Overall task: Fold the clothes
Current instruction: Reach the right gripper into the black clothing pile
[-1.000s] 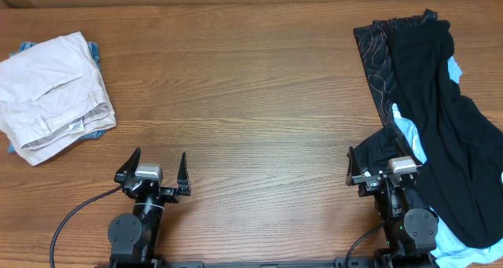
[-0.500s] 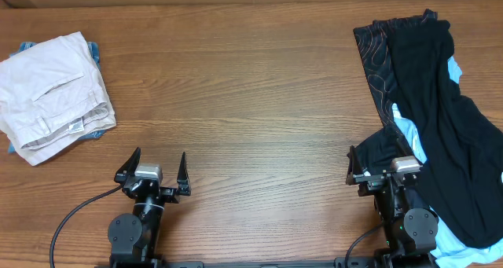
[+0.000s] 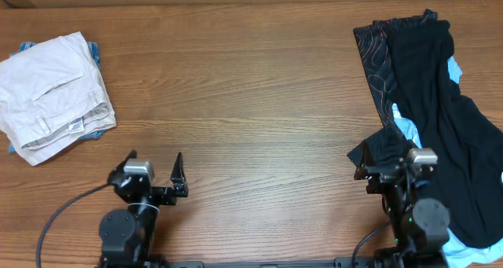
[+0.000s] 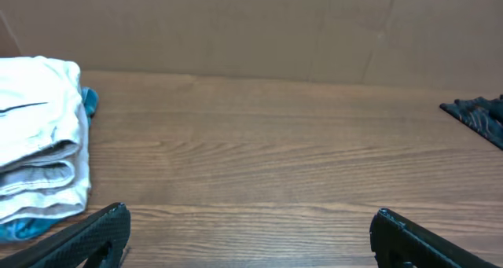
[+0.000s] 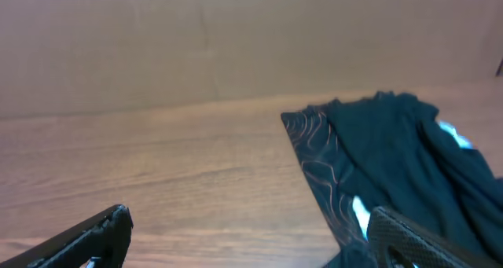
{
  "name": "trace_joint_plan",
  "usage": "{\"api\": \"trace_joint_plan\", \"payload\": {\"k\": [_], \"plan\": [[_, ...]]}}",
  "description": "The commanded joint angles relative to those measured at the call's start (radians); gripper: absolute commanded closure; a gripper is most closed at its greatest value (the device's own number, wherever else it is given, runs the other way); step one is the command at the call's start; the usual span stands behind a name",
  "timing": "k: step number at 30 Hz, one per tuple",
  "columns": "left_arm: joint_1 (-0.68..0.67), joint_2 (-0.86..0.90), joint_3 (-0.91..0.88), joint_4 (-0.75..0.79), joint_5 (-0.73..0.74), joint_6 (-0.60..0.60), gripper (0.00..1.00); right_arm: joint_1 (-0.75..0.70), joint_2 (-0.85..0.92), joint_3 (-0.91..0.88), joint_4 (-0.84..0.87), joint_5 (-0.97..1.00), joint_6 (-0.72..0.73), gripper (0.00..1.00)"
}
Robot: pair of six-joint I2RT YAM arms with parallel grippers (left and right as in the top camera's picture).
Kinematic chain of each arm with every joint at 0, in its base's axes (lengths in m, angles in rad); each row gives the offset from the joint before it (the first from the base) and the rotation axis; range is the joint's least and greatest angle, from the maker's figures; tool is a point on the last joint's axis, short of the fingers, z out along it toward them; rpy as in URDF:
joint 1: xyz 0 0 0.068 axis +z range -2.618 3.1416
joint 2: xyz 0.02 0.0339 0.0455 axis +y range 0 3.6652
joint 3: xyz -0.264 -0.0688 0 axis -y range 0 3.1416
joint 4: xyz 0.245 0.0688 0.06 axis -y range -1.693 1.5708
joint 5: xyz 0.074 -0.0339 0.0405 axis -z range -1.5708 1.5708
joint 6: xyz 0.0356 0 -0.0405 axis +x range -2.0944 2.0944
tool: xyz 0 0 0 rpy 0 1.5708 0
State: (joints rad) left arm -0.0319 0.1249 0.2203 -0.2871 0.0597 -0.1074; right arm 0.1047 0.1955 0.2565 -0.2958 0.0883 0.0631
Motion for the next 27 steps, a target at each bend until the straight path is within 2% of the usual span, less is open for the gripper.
{"api": "trace_joint_plan", "payload": {"k": [1,8,12,18,21,27], "plan": [[0.005,0.105,0.111,-0.03,-0.02,-0.028,0.0,-0.002,0.121,0.12,-0.045,0.016,0.043,0.0],[0.005,0.423,0.337,-0.188,-0.041,-0.027,0.0,-0.005,0.479,0.377,-0.248,0.016,0.05,0.0],[0.005,0.582,0.446,-0.286,-0.034,-0.028,0.0,-0.019,0.686,0.462,-0.326,0.013,0.05,0.0],[0.005,0.717,0.47,-0.3,0.039,-0.028,0.0,-0.035,0.93,0.471,-0.338,-0.006,0.06,0.0],[0.005,0.762,0.47,-0.3,0.088,-0.028,0.0,-0.071,1.043,0.471,-0.331,0.046,0.138,0.0],[0.005,0.812,0.47,-0.3,0.098,-0.032,0.0,-0.122,1.255,0.47,-0.32,0.039,0.151,0.0]]}}
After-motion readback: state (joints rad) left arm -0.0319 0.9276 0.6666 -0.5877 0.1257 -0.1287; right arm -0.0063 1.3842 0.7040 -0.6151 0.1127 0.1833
